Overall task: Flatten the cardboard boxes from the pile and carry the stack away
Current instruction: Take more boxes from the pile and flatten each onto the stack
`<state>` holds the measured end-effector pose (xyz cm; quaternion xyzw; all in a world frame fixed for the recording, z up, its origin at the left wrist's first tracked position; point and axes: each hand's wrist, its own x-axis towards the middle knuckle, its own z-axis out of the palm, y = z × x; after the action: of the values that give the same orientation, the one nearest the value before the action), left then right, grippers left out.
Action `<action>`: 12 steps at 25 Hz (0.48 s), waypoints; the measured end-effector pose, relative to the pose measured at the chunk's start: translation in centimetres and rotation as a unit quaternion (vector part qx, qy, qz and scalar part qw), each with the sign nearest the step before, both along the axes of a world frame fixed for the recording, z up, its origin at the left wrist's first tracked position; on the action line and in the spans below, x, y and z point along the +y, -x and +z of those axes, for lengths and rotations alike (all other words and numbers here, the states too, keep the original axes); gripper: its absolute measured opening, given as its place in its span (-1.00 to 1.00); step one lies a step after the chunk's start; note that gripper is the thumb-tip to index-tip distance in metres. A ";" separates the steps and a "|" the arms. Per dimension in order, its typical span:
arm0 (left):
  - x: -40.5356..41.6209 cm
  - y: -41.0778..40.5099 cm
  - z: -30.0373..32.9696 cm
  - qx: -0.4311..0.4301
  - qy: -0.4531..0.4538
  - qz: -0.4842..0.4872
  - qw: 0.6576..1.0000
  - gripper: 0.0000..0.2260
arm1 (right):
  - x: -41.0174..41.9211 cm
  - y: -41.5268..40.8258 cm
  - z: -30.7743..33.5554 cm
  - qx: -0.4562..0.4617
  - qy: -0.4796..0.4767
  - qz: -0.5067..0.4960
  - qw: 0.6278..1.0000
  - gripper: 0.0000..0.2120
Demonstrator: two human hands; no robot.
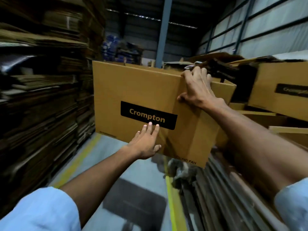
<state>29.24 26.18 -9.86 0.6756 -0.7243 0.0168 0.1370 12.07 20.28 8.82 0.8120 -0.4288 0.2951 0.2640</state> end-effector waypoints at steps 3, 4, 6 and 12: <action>5.0 -2.7 -6.4 0.005 -0.042 0.053 0.998 -0.27 | 1.9 -3.2 -7.5 0.004 -0.058 0.031 0.998 -0.28; 6.6 -3.2 -8.9 0.011 -0.064 0.066 0.996 -0.27 | 2.8 -4.1 -10.4 0.013 -0.084 0.039 0.996 -0.33; 10.1 -4.0 -13.7 0.020 -0.113 0.084 0.990 -0.26 | 4.9 -6.1 -15.8 0.031 -0.129 0.056 0.990 -0.40; 20.4 -9.2 -26.4 0.030 -0.216 0.121 0.968 -0.27 | 12.0 -12.9 -30.5 0.082 -0.199 0.098 0.972 -0.45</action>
<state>38.45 46.57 -36.26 0.7722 -0.6187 -0.1443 0.0064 24.98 32.32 -21.73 0.9079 -0.3738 0.1608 0.1011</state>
